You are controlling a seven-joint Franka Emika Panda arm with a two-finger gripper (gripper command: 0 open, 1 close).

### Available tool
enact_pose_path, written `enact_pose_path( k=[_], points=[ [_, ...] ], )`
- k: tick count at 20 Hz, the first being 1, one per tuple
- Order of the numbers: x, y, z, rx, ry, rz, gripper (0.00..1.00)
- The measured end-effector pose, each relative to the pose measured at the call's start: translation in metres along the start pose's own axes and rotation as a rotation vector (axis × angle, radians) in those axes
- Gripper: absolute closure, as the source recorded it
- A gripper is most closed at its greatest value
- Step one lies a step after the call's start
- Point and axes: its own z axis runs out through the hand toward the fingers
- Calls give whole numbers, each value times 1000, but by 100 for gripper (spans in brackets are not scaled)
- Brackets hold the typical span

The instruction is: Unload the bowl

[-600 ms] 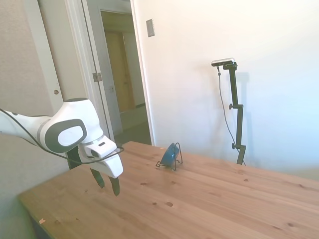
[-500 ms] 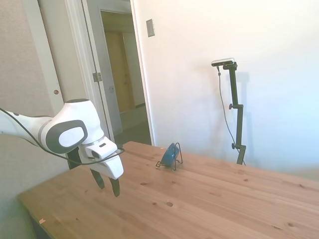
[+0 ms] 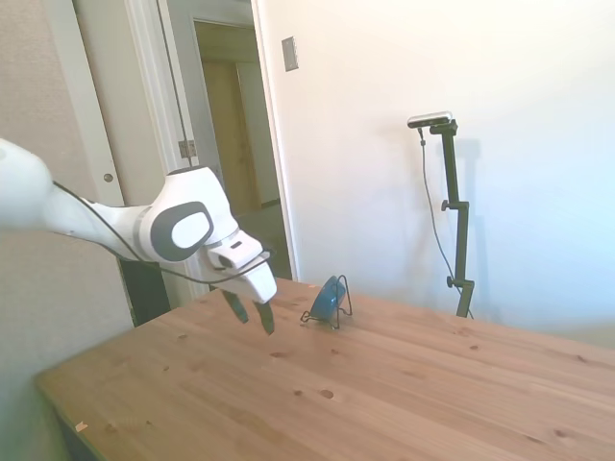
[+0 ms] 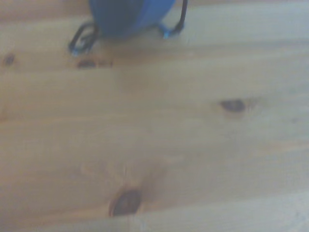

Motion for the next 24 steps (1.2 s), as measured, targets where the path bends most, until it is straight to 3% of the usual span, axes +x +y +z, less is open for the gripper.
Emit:
enact_pose_path(
  k=[9,17,24],
  points=[
    [35,-99,31,18,137,84,0],
    [37,-142,56,8,253,147,0],
    [39,-162,79,-22,296,173,0]
  ],
)
